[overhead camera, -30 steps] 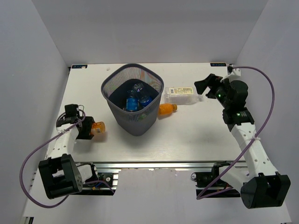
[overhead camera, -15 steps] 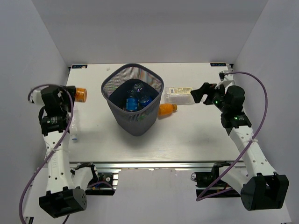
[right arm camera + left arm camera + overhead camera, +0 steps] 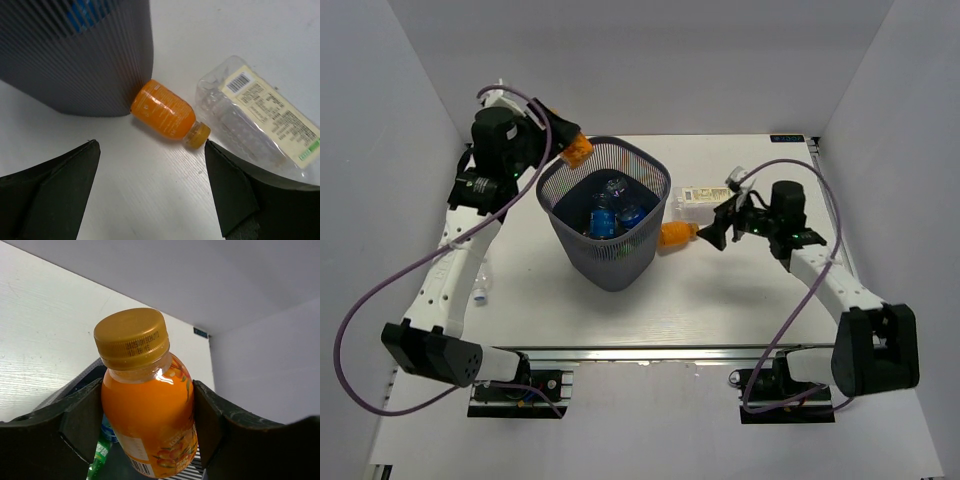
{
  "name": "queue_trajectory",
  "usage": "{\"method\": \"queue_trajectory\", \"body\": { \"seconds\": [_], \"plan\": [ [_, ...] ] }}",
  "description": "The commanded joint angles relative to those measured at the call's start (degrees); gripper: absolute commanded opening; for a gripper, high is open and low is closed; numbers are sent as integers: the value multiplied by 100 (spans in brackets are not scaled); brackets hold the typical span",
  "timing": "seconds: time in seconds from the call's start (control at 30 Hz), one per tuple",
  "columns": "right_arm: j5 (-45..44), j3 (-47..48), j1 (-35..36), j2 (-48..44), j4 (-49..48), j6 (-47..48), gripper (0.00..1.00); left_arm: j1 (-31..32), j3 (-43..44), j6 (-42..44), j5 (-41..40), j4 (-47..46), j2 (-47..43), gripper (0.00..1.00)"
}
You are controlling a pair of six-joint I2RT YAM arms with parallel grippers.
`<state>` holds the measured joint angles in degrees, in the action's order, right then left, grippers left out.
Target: Put the plastic bottles in the bin
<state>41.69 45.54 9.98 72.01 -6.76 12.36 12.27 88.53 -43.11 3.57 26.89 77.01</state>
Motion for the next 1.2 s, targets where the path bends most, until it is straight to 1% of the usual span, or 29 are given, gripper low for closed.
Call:
{"method": "queue_trajectory", "body": {
  "seconds": [0.0,0.03,0.1,0.13,0.2,0.23,0.27,0.37,0.47,0.53,0.6,0.7,0.73,0.77,0.8,0.83,0.9,0.93,1.03,1.13,1.17],
  "plan": [
    [147,235,443,487,-299,1397,89,415,375,698,-260,290,85,50],
    [7,297,513,620,-360,1444,89,608,410,769,-278,429,225,53],
    [-64,499,637,1023,-510,1506,89,715,551,953,-524,605,358,58],
    [-73,552,680,1130,-632,1680,89,767,595,1041,-568,780,445,70],
    [-240,631,900,1350,-720,1962,89,768,648,1077,-673,905,455,81],
    [-441,658,979,1403,-773,2233,89,777,648,1138,-709,914,411,98],
    [-538,684,1128,1456,-756,2340,89,777,639,1165,-718,923,376,98],
    [-759,755,1252,1623,-738,2578,89,777,604,1200,-884,932,245,98],
    [-733,790,1252,1825,-800,2718,89,768,578,1174,-1226,967,191,98],
    [-837,938,1296,2027,-783,2789,89,742,665,1130,-1613,1089,209,98],
    [-943,1062,1375,2212,-633,3114,89,654,770,1121,-1763,1256,279,98],
    [-961,1351,1480,2448,-257,3578,89,224,789,1016,-1711,1327,253,98],
    [-970,1431,1498,2511,-142,3702,89,-160,684,894,-1546,1327,227,98],
    [-961,1605,1507,2642,7,3825,89,-346,579,831,-1466,1327,174,98],
    [-953,1694,1507,2713,339,4053,89,-548,438,753,-1413,1310,61,98],
    [-952,1756,1516,2765,482,4168,89,-872,80,569,-1447,1292,-10,98],
    [-970,1766,1516,2854,641,4475,89,-1199,-343,401,-1447,1178,-229,98],
    [-961,1722,1516,2871,615,4546,89,-1236,-746,235,-1395,1152,-274,98],
    [-804,1686,1516,3029,615,4530,89,-1753,-1327,-160,-1377,1204,-345,98],
    [-540,1765,1516,3239,668,4460,89,-2079,-1645,-461,-1386,1318,-380,98],
    [-487,1844,1525,3293,824,4459,89,-2158,-1803,-505,-1368,1318,-397,98]
  ]
}}
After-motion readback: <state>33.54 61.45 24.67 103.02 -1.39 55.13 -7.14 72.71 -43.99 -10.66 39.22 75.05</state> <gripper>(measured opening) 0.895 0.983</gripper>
